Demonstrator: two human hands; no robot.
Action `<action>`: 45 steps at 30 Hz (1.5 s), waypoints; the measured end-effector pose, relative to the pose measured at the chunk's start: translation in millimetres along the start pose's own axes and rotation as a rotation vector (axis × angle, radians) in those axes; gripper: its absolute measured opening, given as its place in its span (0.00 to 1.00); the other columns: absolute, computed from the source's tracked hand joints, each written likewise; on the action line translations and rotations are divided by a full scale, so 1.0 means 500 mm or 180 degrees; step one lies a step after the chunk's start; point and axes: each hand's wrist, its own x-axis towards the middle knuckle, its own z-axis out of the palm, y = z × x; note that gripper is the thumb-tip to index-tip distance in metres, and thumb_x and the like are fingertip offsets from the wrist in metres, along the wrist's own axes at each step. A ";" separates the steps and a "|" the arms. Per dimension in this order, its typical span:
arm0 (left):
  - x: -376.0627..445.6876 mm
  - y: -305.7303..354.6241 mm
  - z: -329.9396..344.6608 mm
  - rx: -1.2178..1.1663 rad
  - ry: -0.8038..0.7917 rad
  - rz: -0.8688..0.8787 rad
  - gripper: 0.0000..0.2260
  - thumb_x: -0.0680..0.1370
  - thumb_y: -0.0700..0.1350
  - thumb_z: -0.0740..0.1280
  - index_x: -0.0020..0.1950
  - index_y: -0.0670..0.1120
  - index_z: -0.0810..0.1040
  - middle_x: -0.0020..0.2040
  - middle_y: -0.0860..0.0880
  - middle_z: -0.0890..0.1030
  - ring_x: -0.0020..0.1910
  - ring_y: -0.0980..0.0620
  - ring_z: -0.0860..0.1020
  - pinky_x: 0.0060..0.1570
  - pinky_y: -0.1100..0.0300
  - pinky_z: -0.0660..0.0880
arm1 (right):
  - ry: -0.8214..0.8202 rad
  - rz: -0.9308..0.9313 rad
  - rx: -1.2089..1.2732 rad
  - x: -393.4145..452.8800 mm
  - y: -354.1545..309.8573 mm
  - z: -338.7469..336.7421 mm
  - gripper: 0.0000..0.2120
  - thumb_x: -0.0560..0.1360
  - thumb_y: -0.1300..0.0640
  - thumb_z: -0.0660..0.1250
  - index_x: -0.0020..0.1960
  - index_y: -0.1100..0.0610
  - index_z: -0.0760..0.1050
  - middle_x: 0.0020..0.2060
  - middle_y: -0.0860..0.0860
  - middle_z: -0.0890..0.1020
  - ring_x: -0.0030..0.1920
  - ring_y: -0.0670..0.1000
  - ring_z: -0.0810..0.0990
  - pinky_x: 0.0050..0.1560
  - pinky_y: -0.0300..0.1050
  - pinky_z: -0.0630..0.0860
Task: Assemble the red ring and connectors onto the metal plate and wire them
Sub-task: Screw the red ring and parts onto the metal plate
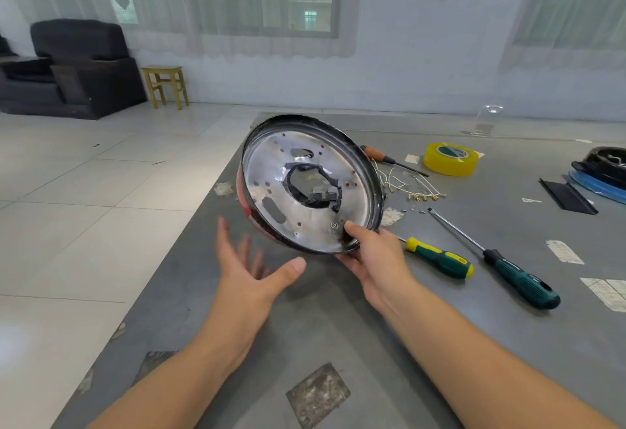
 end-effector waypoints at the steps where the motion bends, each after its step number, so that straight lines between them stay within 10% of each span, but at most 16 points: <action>1: 0.006 -0.003 0.011 -0.0362 -0.0258 -0.0221 0.64 0.62 0.42 0.87 0.81 0.72 0.47 0.82 0.56 0.64 0.75 0.56 0.73 0.70 0.51 0.75 | 0.0016 -0.0093 0.0039 -0.002 0.012 0.011 0.06 0.79 0.64 0.68 0.55 0.58 0.80 0.48 0.55 0.88 0.46 0.54 0.88 0.42 0.49 0.85; 6: 0.061 -0.005 0.052 -0.1200 -0.0352 -0.0496 0.38 0.74 0.36 0.76 0.78 0.58 0.63 0.68 0.46 0.82 0.65 0.44 0.83 0.62 0.47 0.80 | 0.0233 -0.0602 -0.0245 -0.023 0.054 0.057 0.12 0.73 0.59 0.73 0.55 0.57 0.77 0.50 0.57 0.86 0.52 0.59 0.86 0.57 0.64 0.82; 12: 0.104 -0.012 0.039 -0.1733 0.0260 -0.0556 0.24 0.78 0.30 0.63 0.69 0.51 0.73 0.63 0.37 0.83 0.57 0.36 0.85 0.61 0.35 0.80 | -0.0383 -0.0874 -0.0641 -0.042 0.062 0.044 0.22 0.68 0.44 0.76 0.57 0.53 0.78 0.55 0.51 0.85 0.54 0.52 0.86 0.55 0.52 0.84; 22: 0.128 -0.027 0.008 -0.2031 -0.0020 -0.0689 0.29 0.69 0.34 0.67 0.72 0.33 0.73 0.63 0.34 0.82 0.65 0.33 0.81 0.60 0.42 0.82 | -0.0780 -0.1056 -0.1136 -0.008 0.056 0.022 0.16 0.73 0.42 0.69 0.56 0.50 0.82 0.52 0.47 0.87 0.54 0.49 0.86 0.57 0.50 0.83; 45: 0.124 -0.019 0.003 -0.1298 -0.0324 -0.0168 0.26 0.79 0.55 0.68 0.75 0.47 0.76 0.69 0.44 0.82 0.68 0.43 0.80 0.70 0.41 0.73 | -0.0921 -0.0591 -0.1100 0.006 0.056 0.005 0.07 0.82 0.59 0.65 0.54 0.59 0.82 0.52 0.51 0.88 0.54 0.50 0.87 0.59 0.47 0.83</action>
